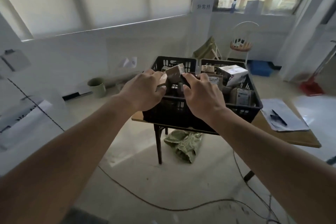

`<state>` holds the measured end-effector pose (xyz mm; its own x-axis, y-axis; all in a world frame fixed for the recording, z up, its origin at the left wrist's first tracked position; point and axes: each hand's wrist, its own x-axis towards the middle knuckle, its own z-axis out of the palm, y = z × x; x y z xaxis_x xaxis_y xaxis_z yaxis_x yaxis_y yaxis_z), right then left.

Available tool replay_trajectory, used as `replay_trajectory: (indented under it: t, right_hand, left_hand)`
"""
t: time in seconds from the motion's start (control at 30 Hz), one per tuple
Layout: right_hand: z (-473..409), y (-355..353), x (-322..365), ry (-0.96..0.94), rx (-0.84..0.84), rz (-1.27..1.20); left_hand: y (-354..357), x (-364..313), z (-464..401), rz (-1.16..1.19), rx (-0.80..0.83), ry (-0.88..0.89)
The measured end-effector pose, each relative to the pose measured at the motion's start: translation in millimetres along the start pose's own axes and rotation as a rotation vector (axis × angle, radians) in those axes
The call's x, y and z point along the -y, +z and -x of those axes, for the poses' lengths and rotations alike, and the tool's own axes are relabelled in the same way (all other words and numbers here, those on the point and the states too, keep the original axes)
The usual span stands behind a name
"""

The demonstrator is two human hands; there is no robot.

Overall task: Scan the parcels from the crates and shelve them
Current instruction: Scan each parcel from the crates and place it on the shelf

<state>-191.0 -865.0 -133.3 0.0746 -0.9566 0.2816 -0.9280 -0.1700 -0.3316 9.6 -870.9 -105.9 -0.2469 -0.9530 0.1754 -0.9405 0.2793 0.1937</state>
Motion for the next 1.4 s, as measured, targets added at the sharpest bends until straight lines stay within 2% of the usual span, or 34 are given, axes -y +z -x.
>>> replay_trajectory:
  t: [0.23,0.4,0.67,0.9,1.13,1.27,1.4]
  right_hand:
    - [-111,67,-34,0.094,0.076,0.017]
    - [-186,103,-55,0.19,0.145,0.026]
    - [-275,141,-104,0.258,0.247,0.039]
    - [-343,181,-156,0.17,0.331,0.003]
    - [-397,206,-188,0.077,0.391,-0.075]
    - [-414,206,-202,0.071,0.425,-0.11]
    - [-422,198,-205,0.108,0.547,-0.17]
  left_hand:
    - [56,46,-131,0.009,0.069,0.019]
    - [91,70,-223,0.035,0.178,0.046]
    - [147,78,-334,0.045,0.279,0.047]
    - [202,79,-402,0.034,0.303,-0.15]
    - [247,83,-451,0.153,0.395,-0.509]
    - [261,92,-463,0.264,0.369,-0.568]
    - [255,93,-469,0.436,0.333,-0.624]
